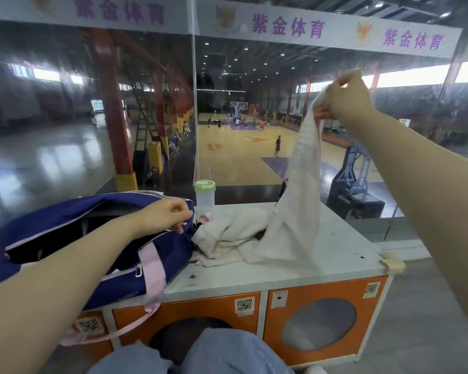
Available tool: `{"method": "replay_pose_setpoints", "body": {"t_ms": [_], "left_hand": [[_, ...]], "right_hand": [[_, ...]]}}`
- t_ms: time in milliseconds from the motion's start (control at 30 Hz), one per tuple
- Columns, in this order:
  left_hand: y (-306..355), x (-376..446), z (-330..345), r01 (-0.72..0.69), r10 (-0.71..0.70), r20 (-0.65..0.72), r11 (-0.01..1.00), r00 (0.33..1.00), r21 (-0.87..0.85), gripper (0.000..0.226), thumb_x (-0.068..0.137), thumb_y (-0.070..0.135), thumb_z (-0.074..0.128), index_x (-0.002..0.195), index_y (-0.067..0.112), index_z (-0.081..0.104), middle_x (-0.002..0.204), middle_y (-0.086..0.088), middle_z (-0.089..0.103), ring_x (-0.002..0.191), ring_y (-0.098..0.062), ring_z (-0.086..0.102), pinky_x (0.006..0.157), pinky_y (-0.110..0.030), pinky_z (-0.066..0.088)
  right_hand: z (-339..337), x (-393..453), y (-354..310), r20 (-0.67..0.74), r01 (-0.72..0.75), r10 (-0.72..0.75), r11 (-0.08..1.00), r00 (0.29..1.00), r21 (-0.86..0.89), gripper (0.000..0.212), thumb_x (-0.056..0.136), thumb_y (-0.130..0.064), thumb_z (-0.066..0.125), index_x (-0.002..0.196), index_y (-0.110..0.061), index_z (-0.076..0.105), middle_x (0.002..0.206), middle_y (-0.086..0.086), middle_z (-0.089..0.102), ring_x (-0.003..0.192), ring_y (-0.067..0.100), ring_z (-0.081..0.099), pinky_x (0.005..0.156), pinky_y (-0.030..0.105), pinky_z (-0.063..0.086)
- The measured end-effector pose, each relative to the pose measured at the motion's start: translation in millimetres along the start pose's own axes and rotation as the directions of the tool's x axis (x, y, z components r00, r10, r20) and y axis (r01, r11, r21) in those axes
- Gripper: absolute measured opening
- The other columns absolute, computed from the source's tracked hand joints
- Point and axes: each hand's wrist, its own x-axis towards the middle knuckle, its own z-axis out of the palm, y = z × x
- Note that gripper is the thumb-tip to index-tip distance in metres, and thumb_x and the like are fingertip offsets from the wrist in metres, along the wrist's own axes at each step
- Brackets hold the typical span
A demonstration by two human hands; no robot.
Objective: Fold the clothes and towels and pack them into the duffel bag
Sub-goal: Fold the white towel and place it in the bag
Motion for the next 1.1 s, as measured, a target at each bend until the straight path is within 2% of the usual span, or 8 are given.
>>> {"method": "replay_pose_setpoints", "body": {"t_ms": [133, 333, 567, 700, 833, 933, 1000, 1100], "left_hand": [[29, 1, 36, -0.012, 0.016, 0.044, 0.995, 0.999, -0.099, 0.017, 0.095, 0.027, 0.060, 0.098, 0.010, 0.060, 0.090, -0.007, 0.068, 0.079, -0.017, 0.067, 0.076, -0.031, 0.055], [82, 11, 95, -0.054, 0.057, -0.001, 0.929, 0.998, -0.367, 0.068, 0.081, 0.055, 0.068, 0.135, 0.022, 0.042, 0.123, 0.008, 0.060, 0.109, -0.012, 0.063, 0.092, -0.033, 0.053], [138, 2, 87, -0.397, 0.180, -0.449, 0.798, 0.875, -0.453, 0.054, 0.087, 0.043, 0.066, 0.131, 0.031, 0.038, 0.127, 0.006, 0.053, 0.113, -0.010, 0.055, 0.086, -0.026, 0.050], [154, -10, 60, -0.433, 0.232, -0.422, 0.765, 0.876, -0.477, 0.020, 0.096, 0.032, 0.057, 0.113, 0.023, 0.058, 0.106, 0.000, 0.065, 0.092, -0.011, 0.065, 0.078, -0.027, 0.054], [141, -17, 43, -0.334, 0.163, -0.396, 0.847, 0.904, -0.414, 0.031, 0.096, 0.035, 0.052, 0.102, 0.009, 0.067, 0.089, -0.006, 0.063, 0.077, -0.019, 0.059, 0.069, -0.035, 0.047], [122, -21, 39, -0.314, 0.177, -0.421, 0.906, 0.890, -0.282, 0.034, 0.092, 0.032, 0.048, 0.096, 0.000, 0.060, 0.086, -0.006, 0.055, 0.077, -0.017, 0.051, 0.072, -0.035, 0.038], [113, -25, 40, -0.289, 0.148, -0.443, 0.918, 0.884, -0.270, 0.024, 0.098, 0.028, 0.043, 0.092, 0.015, 0.062, 0.085, 0.003, 0.058, 0.079, -0.011, 0.052, 0.070, -0.030, 0.040], [100, -27, 40, -0.221, 0.025, -0.491, 0.912, 0.871, -0.346, 0.021, 0.100, 0.025, 0.039, 0.101, 0.026, 0.060, 0.095, 0.004, 0.060, 0.088, -0.011, 0.055, 0.069, -0.029, 0.043]], "right_hand": [[17, -19, -13, 0.133, 0.106, -0.110, 0.994, 0.985, 0.035, 0.003, 0.101, -0.013, 0.039, 0.103, -0.015, 0.040, 0.093, 0.022, 0.063, 0.054, 0.022, 0.065, 0.064, 0.041, 0.062], [35, -36, -36, 0.236, 0.170, -0.180, 0.983, 0.955, 0.062, 0.005, 0.101, -0.011, 0.041, 0.105, -0.013, 0.043, 0.101, 0.020, 0.061, 0.055, 0.019, 0.070, 0.055, 0.026, 0.058], [48, -59, -28, 0.392, 0.171, -0.197, 0.980, 0.899, 0.101, 0.005, 0.094, -0.007, 0.053, 0.099, -0.006, 0.055, 0.082, 0.014, 0.060, 0.054, 0.020, 0.064, 0.056, 0.029, 0.057], [56, -81, -19, 0.579, 0.055, -0.150, 0.983, 0.801, 0.177, 0.010, 0.092, -0.002, 0.054, 0.101, -0.003, 0.059, 0.082, 0.014, 0.060, 0.060, 0.017, 0.061, 0.060, 0.026, 0.057], [58, -96, -4, 0.693, -0.162, -0.072, 0.950, 0.717, 0.266, 0.023, 0.087, 0.003, 0.052, 0.105, -0.008, 0.059, 0.083, 0.010, 0.058, 0.061, 0.014, 0.055, 0.057, 0.024, 0.046], [64, -107, 28, 0.781, -0.044, -0.101, 0.986, 0.617, 0.162, 0.030, 0.078, -0.004, 0.057, 0.108, -0.009, 0.059, 0.083, 0.006, 0.058, 0.067, 0.017, 0.051, 0.059, 0.025, 0.043], [67, -116, 51, 0.822, 0.080, -0.044, 0.997, 0.567, -0.002, 0.035, 0.073, -0.014, 0.061, 0.108, -0.010, 0.062, 0.093, 0.008, 0.063, 0.078, 0.028, 0.056, 0.072, 0.037, 0.053], [66, -128, 81, 0.867, 0.256, 0.038, 0.948, 0.497, -0.188, 0.019, 0.082, -0.016, 0.065, 0.100, -0.007, 0.067, 0.082, 0.001, 0.060, 0.070, 0.011, 0.051, 0.065, 0.027, 0.044]]}}
